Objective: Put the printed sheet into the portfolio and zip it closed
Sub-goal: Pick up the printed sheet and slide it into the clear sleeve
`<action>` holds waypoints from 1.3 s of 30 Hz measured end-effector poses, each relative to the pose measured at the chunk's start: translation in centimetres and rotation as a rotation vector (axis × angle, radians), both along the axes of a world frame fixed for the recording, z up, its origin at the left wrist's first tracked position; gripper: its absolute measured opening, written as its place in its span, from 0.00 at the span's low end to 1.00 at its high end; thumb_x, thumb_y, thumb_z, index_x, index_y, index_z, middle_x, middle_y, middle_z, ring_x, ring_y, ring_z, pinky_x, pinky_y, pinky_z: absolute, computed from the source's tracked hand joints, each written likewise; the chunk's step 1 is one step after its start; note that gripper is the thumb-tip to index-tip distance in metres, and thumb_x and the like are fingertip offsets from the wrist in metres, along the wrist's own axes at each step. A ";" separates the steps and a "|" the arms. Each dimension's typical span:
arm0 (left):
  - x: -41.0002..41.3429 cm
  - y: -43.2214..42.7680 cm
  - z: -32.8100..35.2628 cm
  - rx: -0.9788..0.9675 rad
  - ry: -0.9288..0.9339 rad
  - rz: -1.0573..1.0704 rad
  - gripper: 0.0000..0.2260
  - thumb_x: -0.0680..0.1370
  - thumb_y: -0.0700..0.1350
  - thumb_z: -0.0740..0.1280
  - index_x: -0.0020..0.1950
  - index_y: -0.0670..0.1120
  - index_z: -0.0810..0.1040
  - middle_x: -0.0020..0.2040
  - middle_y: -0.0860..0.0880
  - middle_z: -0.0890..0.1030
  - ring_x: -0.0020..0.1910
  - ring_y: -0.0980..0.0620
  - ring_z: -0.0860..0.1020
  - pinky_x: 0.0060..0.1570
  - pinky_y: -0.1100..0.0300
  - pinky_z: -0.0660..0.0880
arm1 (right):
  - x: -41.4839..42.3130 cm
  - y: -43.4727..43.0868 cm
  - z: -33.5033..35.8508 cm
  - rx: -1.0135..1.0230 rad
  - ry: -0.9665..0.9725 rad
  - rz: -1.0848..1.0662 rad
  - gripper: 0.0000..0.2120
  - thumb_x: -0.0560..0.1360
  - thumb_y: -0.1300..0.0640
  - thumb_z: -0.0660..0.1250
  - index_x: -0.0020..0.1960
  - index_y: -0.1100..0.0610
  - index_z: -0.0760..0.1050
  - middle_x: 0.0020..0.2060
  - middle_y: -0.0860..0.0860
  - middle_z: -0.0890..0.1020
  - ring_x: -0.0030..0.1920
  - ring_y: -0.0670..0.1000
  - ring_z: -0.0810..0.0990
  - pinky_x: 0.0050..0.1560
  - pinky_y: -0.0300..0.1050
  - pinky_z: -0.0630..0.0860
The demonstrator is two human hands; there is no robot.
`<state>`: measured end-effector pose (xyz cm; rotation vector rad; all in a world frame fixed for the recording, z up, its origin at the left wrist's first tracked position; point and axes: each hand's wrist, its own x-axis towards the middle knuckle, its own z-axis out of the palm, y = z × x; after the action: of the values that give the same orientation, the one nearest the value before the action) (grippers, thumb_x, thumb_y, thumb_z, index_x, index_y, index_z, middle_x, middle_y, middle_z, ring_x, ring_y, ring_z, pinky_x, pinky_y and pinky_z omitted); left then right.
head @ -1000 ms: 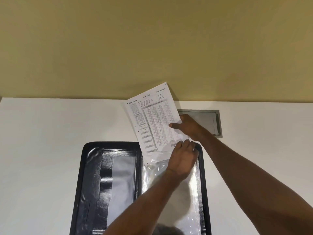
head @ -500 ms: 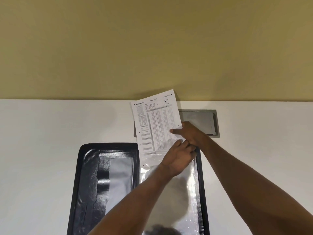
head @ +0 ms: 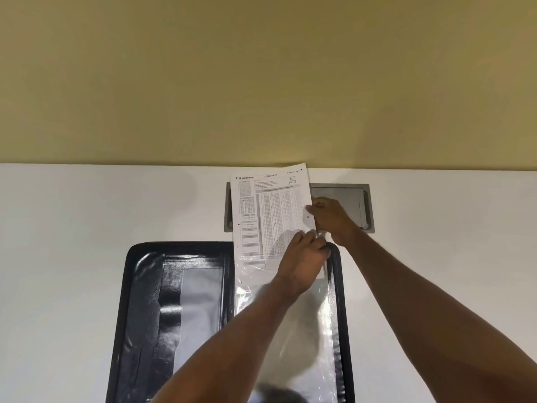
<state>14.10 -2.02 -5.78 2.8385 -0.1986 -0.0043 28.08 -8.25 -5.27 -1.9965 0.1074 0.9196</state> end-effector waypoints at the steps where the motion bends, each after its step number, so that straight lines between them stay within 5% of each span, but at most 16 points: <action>1: 0.1 0.0 -0.1 0.002 0.004 -0.003 0.08 0.68 0.37 0.76 0.44 0.48 0.84 0.46 0.49 0.83 0.49 0.45 0.79 0.50 0.52 0.73 | 0.3 0.0 0.1 -0.012 -0.002 -0.003 0.06 0.78 0.60 0.71 0.52 0.61 0.83 0.50 0.62 0.86 0.44 0.56 0.83 0.49 0.58 0.83; 5: 0.4 -0.1 -0.4 0.002 0.020 -0.004 0.07 0.68 0.38 0.77 0.43 0.48 0.84 0.46 0.49 0.84 0.47 0.46 0.80 0.50 0.52 0.73 | 0.6 -0.7 1.0 -0.010 -0.004 0.093 0.06 0.78 0.65 0.71 0.53 0.64 0.83 0.49 0.58 0.86 0.45 0.54 0.86 0.39 0.43 0.84; 8: 0.4 -0.1 -1.1 0.003 0.014 0.011 0.06 0.71 0.39 0.77 0.44 0.48 0.85 0.51 0.48 0.84 0.47 0.46 0.80 0.53 0.51 0.73 | 0.3 -2.1 0.8 -0.019 -0.060 0.215 0.06 0.75 0.67 0.73 0.50 0.69 0.83 0.49 0.61 0.87 0.50 0.61 0.86 0.50 0.51 0.85; 12: 0.5 -0.2 -1.9 -0.031 0.043 0.017 0.06 0.71 0.39 0.76 0.45 0.49 0.85 0.48 0.50 0.84 0.47 0.47 0.80 0.53 0.54 0.73 | -0.4 -4.0 0.5 -0.077 -0.022 0.332 0.06 0.73 0.66 0.75 0.39 0.59 0.83 0.35 0.49 0.85 0.39 0.48 0.84 0.40 0.38 0.77; 20: 0.3 -0.7 -2.1 -0.031 0.047 0.066 0.04 0.72 0.39 0.73 0.43 0.48 0.84 0.54 0.49 0.83 0.47 0.45 0.79 0.49 0.52 0.74 | 1.2 -2.1 -0.3 -0.088 -0.019 0.221 0.11 0.72 0.60 0.78 0.46 0.67 0.82 0.45 0.63 0.86 0.44 0.57 0.85 0.51 0.56 0.82; 24: 0.2 -0.6 -1.8 -0.045 0.005 0.065 0.04 0.71 0.41 0.76 0.43 0.49 0.83 0.50 0.49 0.83 0.50 0.46 0.77 0.49 0.52 0.73 | 2.3 0.0 0.1 -0.062 -0.052 0.066 0.06 0.75 0.62 0.74 0.44 0.65 0.80 0.40 0.57 0.85 0.36 0.50 0.79 0.36 0.42 0.78; 27: 0.1 -0.6 -1.3 -0.037 0.009 0.065 0.07 0.68 0.40 0.77 0.42 0.49 0.82 0.47 0.49 0.82 0.49 0.46 0.77 0.49 0.53 0.73 | 2.7 0.6 0.0 -0.068 -0.059 0.037 0.03 0.75 0.64 0.74 0.45 0.63 0.81 0.40 0.58 0.85 0.33 0.51 0.77 0.35 0.43 0.74; 32: 0.1 -0.5 -1.9 -0.059 0.059 0.064 0.07 0.68 0.39 0.76 0.44 0.47 0.82 0.47 0.48 0.81 0.48 0.46 0.77 0.49 0.52 0.74 | 2.0 -1.0 0.0 -0.060 -0.039 0.195 0.07 0.75 0.67 0.73 0.52 0.65 0.82 0.51 0.58 0.87 0.51 0.58 0.86 0.56 0.56 0.83; 39: 0.3 -0.7 -1.9 -0.127 0.043 0.073 0.06 0.71 0.40 0.76 0.45 0.48 0.84 0.52 0.48 0.83 0.55 0.46 0.80 0.53 0.53 0.77 | 0.3 -2.9 0.4 -0.106 -0.123 0.557 0.15 0.71 0.62 0.77 0.56 0.60 0.82 0.53 0.54 0.87 0.51 0.54 0.86 0.54 0.54 0.82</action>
<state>14.36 -2.67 -7.65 2.7142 -0.0823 -0.0355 28.42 -11.12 -4.86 -2.2199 -0.5021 1.1463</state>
